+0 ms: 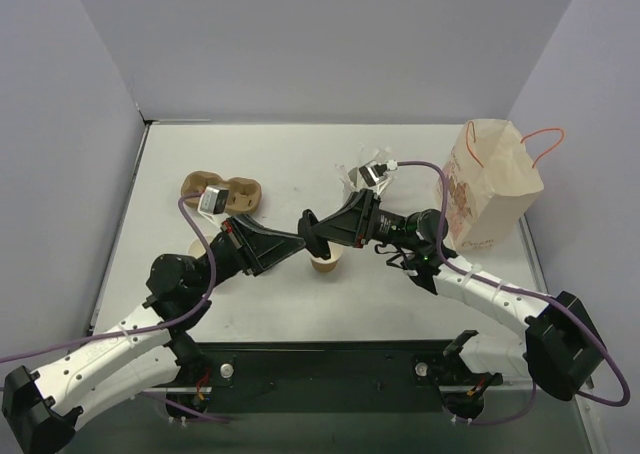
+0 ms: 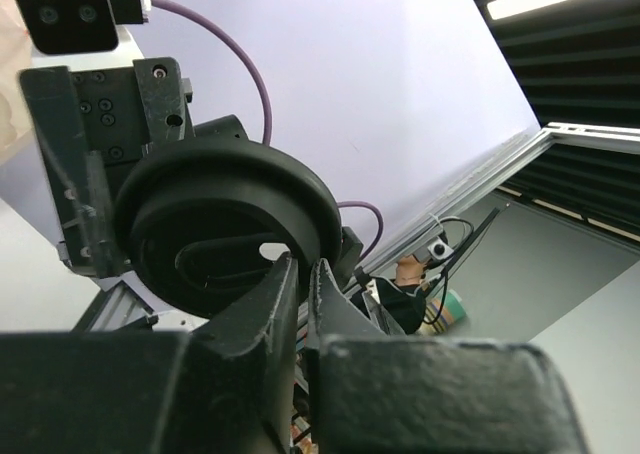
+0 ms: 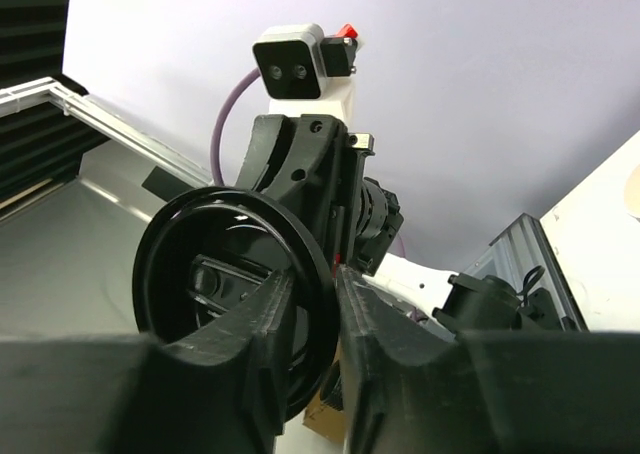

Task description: Pack the takeout coffee

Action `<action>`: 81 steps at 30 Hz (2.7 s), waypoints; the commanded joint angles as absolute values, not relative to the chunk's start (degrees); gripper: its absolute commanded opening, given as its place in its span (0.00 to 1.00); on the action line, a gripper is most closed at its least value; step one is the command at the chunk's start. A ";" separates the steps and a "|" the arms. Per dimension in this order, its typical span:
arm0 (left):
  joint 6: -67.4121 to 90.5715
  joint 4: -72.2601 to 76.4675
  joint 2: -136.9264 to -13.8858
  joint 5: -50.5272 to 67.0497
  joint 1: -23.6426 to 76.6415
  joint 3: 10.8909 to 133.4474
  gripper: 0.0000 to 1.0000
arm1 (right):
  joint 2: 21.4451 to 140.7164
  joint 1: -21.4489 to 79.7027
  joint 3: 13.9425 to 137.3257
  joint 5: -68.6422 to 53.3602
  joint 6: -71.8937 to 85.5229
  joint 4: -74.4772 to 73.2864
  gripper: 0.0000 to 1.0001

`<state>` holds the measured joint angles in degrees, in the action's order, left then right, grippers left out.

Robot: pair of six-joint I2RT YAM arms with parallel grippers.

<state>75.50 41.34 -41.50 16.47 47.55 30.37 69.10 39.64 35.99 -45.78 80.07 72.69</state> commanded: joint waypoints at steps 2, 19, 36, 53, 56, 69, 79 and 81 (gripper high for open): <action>72.34 37.64 -41.40 18.72 47.90 34.80 0.03 | 68.03 40.34 35.34 -45.44 77.26 91.15 0.35; 36.15 -28.01 -51.66 5.20 47.63 64.30 0.00 | 34.55 39.02 39.72 -12.32 39.65 2.49 0.99; 29.53 -52.03 -84.36 -8.70 55.28 85.59 0.00 | 22.59 39.64 41.66 1.49 33.22 -20.21 1.00; 27.51 -53.44 -100.19 -8.88 55.63 95.80 0.00 | 22.85 39.73 42.80 2.99 32.78 -20.74 1.00; 27.33 -54.40 -101.77 -9.23 55.46 96.50 0.00 | 22.59 39.64 42.80 3.25 32.43 -21.00 1.00; 27.25 -56.60 -103.45 -12.22 55.55 97.29 0.00 | 22.59 39.64 42.71 4.04 32.17 -21.18 1.00; 26.89 -55.72 -105.64 -10.55 55.55 97.91 0.00 | 22.06 39.73 42.45 4.13 32.26 -21.36 0.99; 26.81 -55.98 -106.17 -10.81 55.63 98.35 0.00 | 21.97 39.73 42.45 4.31 32.25 -21.45 0.99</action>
<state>27.77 -55.79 -105.30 -10.70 55.40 94.83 22.59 39.44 40.84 2.81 32.88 -21.96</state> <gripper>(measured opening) 0.031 0.994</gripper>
